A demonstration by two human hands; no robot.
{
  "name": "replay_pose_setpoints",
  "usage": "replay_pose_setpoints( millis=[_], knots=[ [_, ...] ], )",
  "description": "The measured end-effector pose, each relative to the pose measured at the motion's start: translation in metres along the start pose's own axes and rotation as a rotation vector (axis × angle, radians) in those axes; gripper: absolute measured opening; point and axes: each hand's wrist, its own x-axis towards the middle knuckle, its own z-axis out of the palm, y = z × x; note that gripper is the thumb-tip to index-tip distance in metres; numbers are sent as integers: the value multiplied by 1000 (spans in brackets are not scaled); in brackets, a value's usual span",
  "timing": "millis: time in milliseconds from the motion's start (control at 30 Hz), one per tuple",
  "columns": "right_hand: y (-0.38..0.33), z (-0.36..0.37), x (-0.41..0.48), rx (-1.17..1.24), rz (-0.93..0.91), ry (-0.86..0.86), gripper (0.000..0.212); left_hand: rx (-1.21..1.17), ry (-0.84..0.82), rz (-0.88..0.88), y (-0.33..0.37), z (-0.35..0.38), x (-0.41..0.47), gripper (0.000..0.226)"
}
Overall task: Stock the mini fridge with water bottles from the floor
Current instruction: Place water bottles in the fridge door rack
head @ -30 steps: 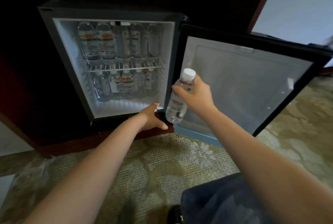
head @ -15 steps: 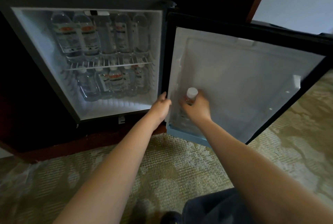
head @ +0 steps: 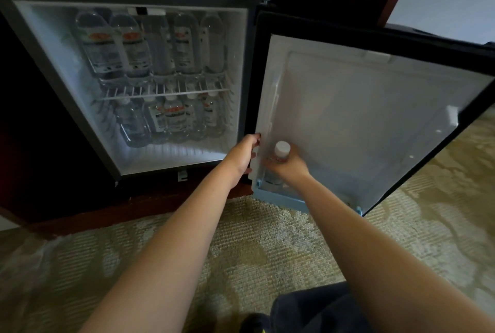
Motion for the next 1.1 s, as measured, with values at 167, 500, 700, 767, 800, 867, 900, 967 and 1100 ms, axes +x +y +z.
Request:
replay_pose_setpoints(
  millis=[167, 500, 700, 767, 800, 867, 900, 967, 1100],
  knots=[
    [-13, -4, -1, 2, 74, -23, 66, 93, 55, -10, 5, -9, -13, 57],
    [-64, -20, -88, -233, -182, 337, 36, 611, 182, -49, 3, -51, -75, 39],
    [-111, 26, -151, 4, -222, -55, 15, 541, 348, 65, 17, -100, -148, 23],
    [-132, 43, -174, -11, -277, -158, 17, 502, 446, 96, 18, -123, -178, 20],
    [-144, 52, -184, -28, -303, -213, 15, 473, 499, 109, 17, -136, -194, 17],
    [-170, 70, -209, -79, -357, -327, 16, 414, 583, 129, 13, -163, -230, 17],
    [-182, 81, -224, -113, -381, -386, 17, 388, 615, 131, 8, -176, -250, 20],
    [-199, 104, -256, -174, -436, -498, 16, 346, 682, 123, -8, -201, -292, 23],
    [-198, 168, -320, -299, -556, -644, 17, 262, 820, 35, -64, -253, -382, 24]
  ],
)
